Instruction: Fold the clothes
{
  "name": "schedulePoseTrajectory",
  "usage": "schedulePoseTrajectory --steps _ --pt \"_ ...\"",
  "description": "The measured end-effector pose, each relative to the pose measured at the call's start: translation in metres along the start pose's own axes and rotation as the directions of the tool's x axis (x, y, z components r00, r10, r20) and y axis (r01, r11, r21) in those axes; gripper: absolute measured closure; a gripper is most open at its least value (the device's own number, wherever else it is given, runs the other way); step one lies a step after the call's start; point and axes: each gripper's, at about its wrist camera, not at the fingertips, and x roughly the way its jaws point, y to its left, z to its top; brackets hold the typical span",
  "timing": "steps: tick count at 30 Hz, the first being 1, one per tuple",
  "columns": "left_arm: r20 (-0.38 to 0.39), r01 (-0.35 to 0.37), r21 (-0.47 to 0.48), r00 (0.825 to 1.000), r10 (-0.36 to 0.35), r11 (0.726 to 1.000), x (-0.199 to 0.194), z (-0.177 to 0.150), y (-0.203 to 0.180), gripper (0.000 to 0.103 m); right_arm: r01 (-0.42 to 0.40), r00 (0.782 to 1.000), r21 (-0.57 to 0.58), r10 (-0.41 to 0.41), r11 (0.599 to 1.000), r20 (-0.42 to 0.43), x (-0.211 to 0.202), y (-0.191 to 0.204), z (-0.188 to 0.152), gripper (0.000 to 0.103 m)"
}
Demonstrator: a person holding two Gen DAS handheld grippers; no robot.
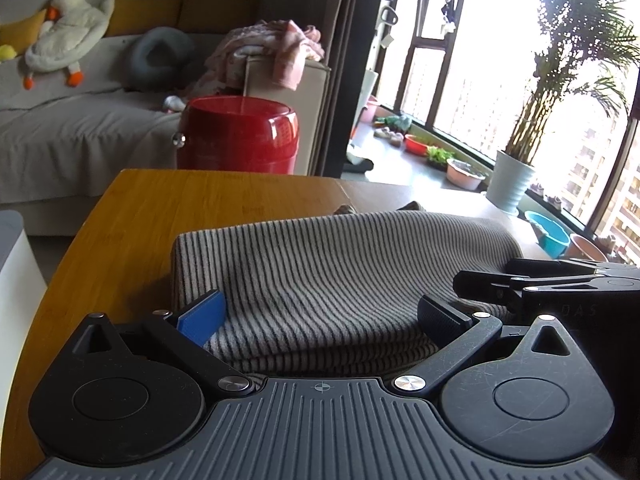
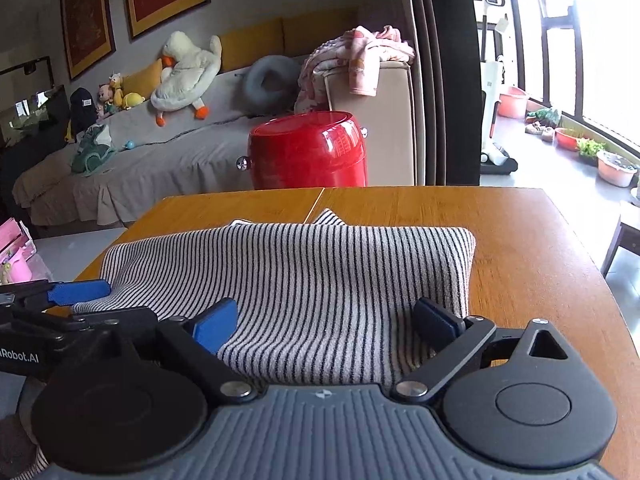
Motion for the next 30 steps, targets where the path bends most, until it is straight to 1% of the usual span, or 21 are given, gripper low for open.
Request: schedulePoseTrajectory --steps 3,5,7,8,10,11,13,18,22,26,30 --pt "0.004 -0.005 0.004 1.0 0.005 1.0 0.0 -0.001 -0.002 0.0 0.021 1.0 -0.02 -0.022 1.0 -0.011 0.0 0.001 0.001 0.019" --pt "0.005 -0.003 0.0 1.0 0.003 1.0 0.0 -0.001 -0.002 0.0 0.03 0.999 -0.058 -0.032 0.998 -0.023 -0.003 0.0 0.001 0.026" --pt "0.007 0.0 -0.003 1.0 0.0 1.0 -0.001 -0.001 -0.001 0.0 0.038 0.998 -0.1 -0.042 0.994 -0.037 -0.007 -0.001 0.001 0.036" --pt "0.007 0.001 -0.004 1.0 -0.001 1.0 -0.001 -0.001 -0.001 0.0 0.046 0.998 -0.109 -0.051 0.993 -0.043 -0.009 -0.002 0.002 0.039" --pt "0.008 0.0 -0.003 1.0 0.0 1.0 -0.001 -0.001 -0.001 0.0 0.065 0.996 -0.104 -0.07 0.992 -0.046 -0.014 -0.005 0.008 0.047" --pt "0.008 -0.001 -0.003 1.0 0.001 1.0 -0.001 0.0 -0.001 0.0 0.071 0.997 -0.097 -0.075 0.993 -0.032 -0.017 -0.005 0.011 0.049" --pt "0.008 -0.001 -0.004 1.0 0.001 1.0 -0.001 0.0 -0.001 0.0 0.081 0.997 -0.084 -0.081 0.993 0.005 -0.022 -0.006 0.019 0.051" --pt "0.01 -0.001 -0.005 1.0 0.001 1.0 -0.002 -0.001 -0.001 0.0 0.042 0.999 -0.07 -0.042 0.997 -0.001 -0.009 0.0 0.024 0.051" --pt "0.012 0.001 -0.007 1.0 -0.001 1.0 -0.002 -0.001 -0.001 0.0 0.069 0.997 -0.134 -0.072 0.989 -0.016 0.008 0.008 0.006 0.049" --pt "0.013 0.001 -0.008 1.0 -0.001 1.0 -0.002 -0.001 0.0 0.0 0.063 0.997 -0.129 -0.067 0.99 -0.028 0.003 0.006 0.008 0.049" --pt "0.013 0.003 -0.011 1.0 -0.003 1.0 -0.001 0.001 0.002 0.0 0.048 0.999 -0.063 -0.049 0.997 -0.02 -0.015 -0.005 0.012 0.05"
